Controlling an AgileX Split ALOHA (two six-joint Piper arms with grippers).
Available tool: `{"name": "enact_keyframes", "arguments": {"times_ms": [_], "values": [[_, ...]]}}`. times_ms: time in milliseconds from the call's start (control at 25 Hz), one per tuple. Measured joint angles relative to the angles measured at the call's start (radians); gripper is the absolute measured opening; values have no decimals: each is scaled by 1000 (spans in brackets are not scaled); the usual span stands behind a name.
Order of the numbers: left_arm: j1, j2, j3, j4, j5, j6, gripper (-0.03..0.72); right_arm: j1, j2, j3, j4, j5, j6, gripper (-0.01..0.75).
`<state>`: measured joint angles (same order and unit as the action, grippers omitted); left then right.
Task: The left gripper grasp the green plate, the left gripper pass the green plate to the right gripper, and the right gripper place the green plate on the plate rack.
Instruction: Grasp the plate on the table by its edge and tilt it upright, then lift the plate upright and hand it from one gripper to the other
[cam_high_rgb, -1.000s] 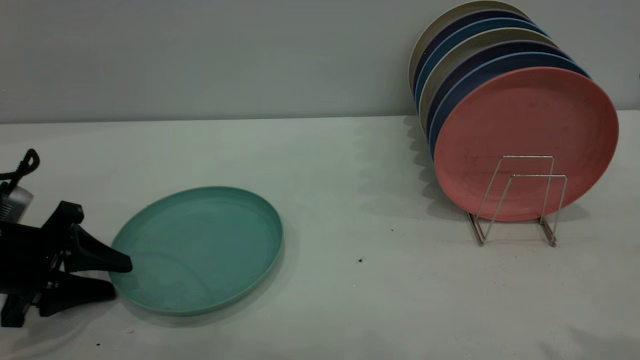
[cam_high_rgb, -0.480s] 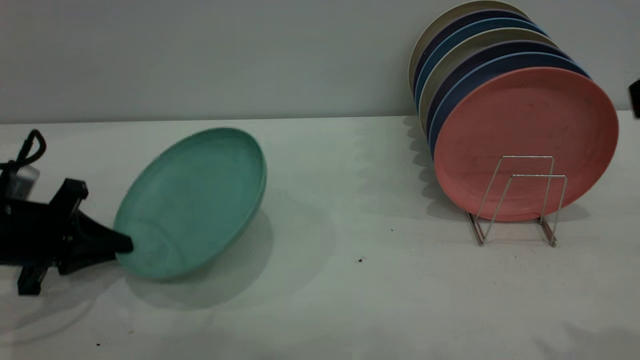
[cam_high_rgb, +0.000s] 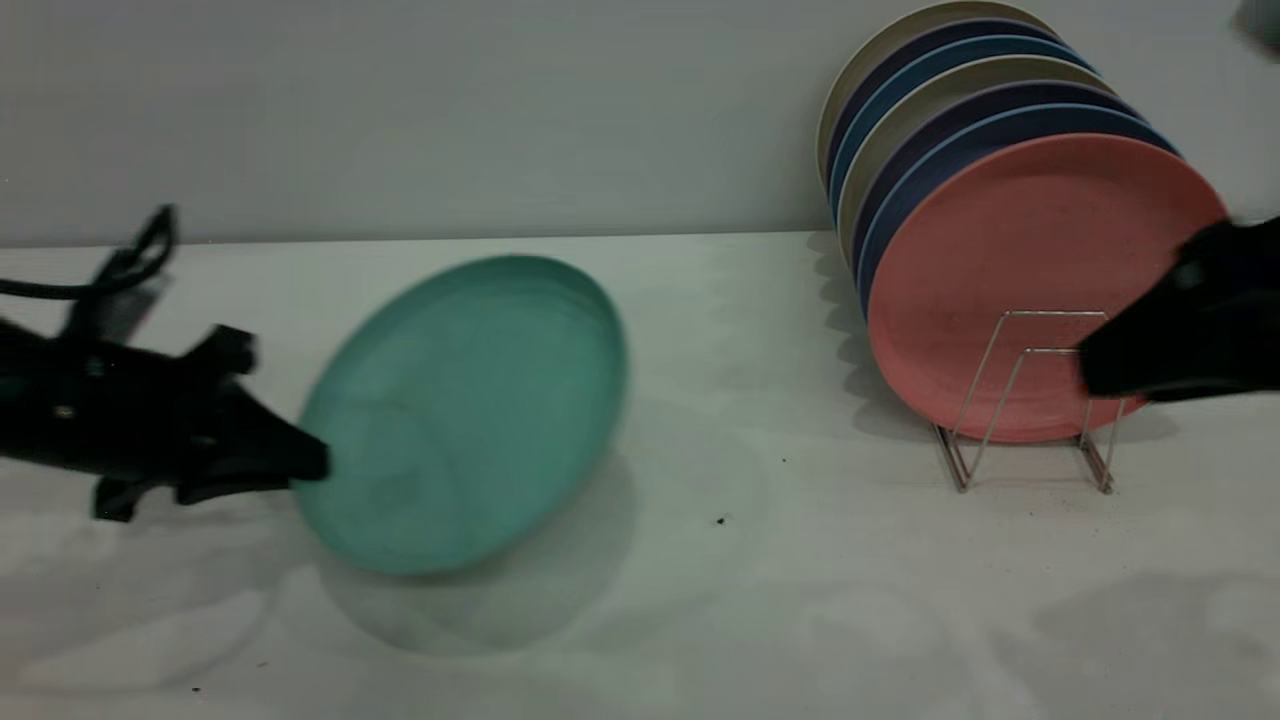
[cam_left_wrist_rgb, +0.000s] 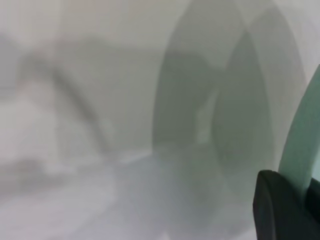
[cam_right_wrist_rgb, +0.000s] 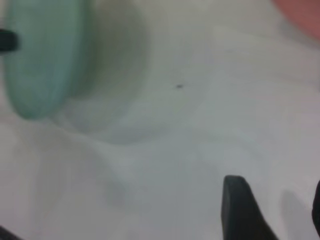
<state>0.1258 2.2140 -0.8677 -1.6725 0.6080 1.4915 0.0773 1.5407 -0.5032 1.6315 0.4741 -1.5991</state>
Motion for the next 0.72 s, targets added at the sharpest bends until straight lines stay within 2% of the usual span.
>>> {"name": "enact_keyframes", "arguments": {"times_ms": [120, 320, 560, 720], "values": [[-81, -15, -1, -29, -69, -19, 14, 0, 116, -30, 114, 118, -141, 367], [-196, -16, -41, -46, -135, -63, 14, 0, 280, -110, 140, 246, -167, 359], [-295, -16, -111, -51, -134, -128, 14, 0, 400, -192, 144, 282, -180, 302], [-328, -16, -122, -51, -134, -148, 14, 0, 431, -227, 144, 282, -181, 294]]}}
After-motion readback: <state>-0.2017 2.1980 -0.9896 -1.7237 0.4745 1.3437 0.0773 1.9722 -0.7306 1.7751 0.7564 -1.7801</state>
